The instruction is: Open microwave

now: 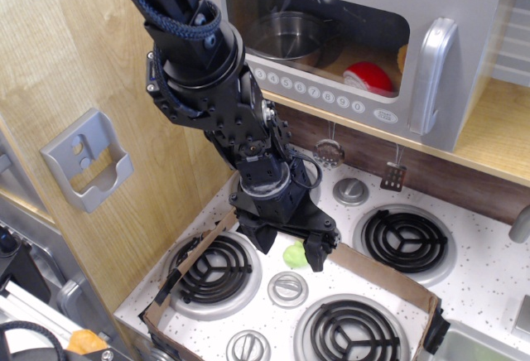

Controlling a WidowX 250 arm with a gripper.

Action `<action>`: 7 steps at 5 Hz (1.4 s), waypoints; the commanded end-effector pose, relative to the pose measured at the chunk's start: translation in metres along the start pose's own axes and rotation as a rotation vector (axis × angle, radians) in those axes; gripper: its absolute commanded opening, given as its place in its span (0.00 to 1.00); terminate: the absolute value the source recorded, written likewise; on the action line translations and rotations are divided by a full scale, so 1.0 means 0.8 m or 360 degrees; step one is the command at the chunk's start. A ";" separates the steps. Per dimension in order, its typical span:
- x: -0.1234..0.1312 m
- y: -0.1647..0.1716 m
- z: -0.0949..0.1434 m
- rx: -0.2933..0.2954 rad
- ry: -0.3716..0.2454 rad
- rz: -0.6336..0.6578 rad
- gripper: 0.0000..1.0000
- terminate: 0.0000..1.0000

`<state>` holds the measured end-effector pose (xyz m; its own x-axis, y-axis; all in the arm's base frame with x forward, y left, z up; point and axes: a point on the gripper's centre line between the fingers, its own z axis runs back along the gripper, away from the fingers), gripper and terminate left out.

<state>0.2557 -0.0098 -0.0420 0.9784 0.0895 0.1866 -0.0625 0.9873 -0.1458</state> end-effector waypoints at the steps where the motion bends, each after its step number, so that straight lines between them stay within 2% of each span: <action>1: 0.000 0.000 0.000 0.0000 0.0000 0.0000 1.00 0.00; 2: 0.008 -0.008 0.031 0.0146 -0.0037 -0.0032 1.00 0.00; 3: 0.010 -0.018 0.060 0.0208 -0.0117 -0.0056 1.00 0.00; 4: 0.018 -0.034 0.093 0.0240 -0.0169 -0.0079 1.00 0.00; 5: 0.034 -0.054 0.124 0.0241 -0.0182 -0.0073 1.00 0.00; 7: 0.068 -0.092 0.155 0.0222 -0.0199 -0.0048 1.00 0.00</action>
<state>0.2846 -0.0612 0.0914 0.9590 0.0684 0.2750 -0.0727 0.9973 0.0052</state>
